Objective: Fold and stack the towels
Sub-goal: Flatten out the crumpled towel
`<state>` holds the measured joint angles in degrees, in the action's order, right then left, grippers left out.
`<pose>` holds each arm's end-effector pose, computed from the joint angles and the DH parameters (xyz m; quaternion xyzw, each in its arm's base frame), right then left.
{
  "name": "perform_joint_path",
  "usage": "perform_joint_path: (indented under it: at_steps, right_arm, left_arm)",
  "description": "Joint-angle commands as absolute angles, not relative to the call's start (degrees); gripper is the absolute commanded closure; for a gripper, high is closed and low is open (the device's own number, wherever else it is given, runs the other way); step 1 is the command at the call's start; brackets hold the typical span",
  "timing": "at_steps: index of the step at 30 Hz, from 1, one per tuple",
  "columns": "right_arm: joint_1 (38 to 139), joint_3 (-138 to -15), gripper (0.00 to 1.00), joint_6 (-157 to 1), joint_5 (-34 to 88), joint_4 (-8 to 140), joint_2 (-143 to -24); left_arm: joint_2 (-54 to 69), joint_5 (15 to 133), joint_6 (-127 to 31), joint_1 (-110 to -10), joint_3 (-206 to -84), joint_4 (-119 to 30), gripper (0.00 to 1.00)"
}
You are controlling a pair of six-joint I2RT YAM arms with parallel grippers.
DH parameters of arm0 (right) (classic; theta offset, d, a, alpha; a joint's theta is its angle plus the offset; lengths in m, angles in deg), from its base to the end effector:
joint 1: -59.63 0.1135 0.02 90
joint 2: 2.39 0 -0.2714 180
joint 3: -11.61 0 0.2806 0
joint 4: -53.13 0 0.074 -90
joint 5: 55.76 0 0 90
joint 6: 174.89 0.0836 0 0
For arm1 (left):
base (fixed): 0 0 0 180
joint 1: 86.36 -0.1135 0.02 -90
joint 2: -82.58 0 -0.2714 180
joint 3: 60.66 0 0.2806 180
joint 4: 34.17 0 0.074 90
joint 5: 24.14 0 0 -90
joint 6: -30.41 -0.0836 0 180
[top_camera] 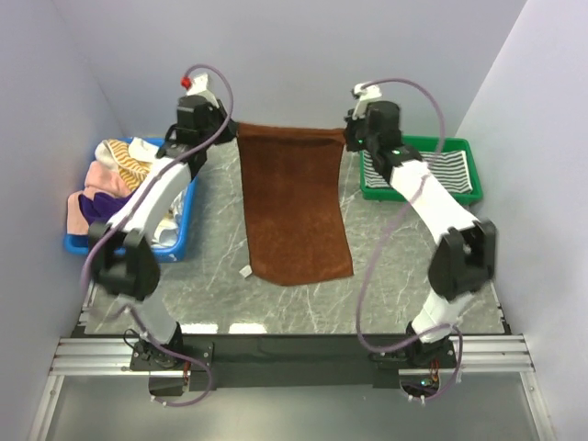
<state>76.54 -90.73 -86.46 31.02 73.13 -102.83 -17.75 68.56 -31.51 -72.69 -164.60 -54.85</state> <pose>0.4763 0.1497 0.3408 -0.1462 0.7961 0.1009 0.5786 0.4842 -0.1218 0.3519 -0.0869 0.7994 -0.2294 0.5484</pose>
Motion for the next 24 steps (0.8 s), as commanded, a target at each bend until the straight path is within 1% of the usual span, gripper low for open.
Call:
perform_joint_path:
  at_steps: [1,3,5,6,9,12,15,18,24]
  right_arm:
    - [76.33,-88.56,1.0,-86.3,26.08,69.95,-88.1]
    - [76.33,-86.7,1.0,-86.56,23.1,70.65,-81.88]
    - [76.33,-83.19,1.0,-86.74,21.33,70.74,-77.64]
    - [76.33,-80.92,1.0,-86.74,20.45,70.74,-73.71]
    - [76.33,-78.44,1.0,-87.0,16.85,71.62,-66.49]
    - [76.33,-76.77,1.0,-87.18,12.46,73.29,-59.99]
    - [76.33,-76.41,1.0,-87.18,7.89,74.26,-54.18]
    - [76.24,-76.94,1.0,-86.66,5.33,74.61,-49.78]
    - [76.33,-80.1,1.0,-84.98,3.39,73.65,-46.6]
  left_arm:
    - [-2.01,66.05,-39.1,-68.7,-161.88,-48.62,1.0]
    - [2.76,64.3,-41.03,-66.16,-156.98,-47.13,1.0]
    - [10.05,63.67,-42.0,-64.05,-151.44,-44.69,0.99]
    - [14.69,63.14,-42.45,-63.34,-149.75,-44.23,1.0]
    - [21.22,62.78,-44.64,-60.96,-145.53,-43.88,1.0]
    - [30.61,65.33,-46.57,-58.85,-144.03,-44.75,1.0]
    - [36.68,69.35,-47.2,-57.8,-143.76,-45.63,0.99]
    - [40.47,72.79,-46.85,-57.88,-145.5,-47.73,0.99]
    - [42.25,76.67,-45.35,-57.8,-149.64,-50.29,0.99]
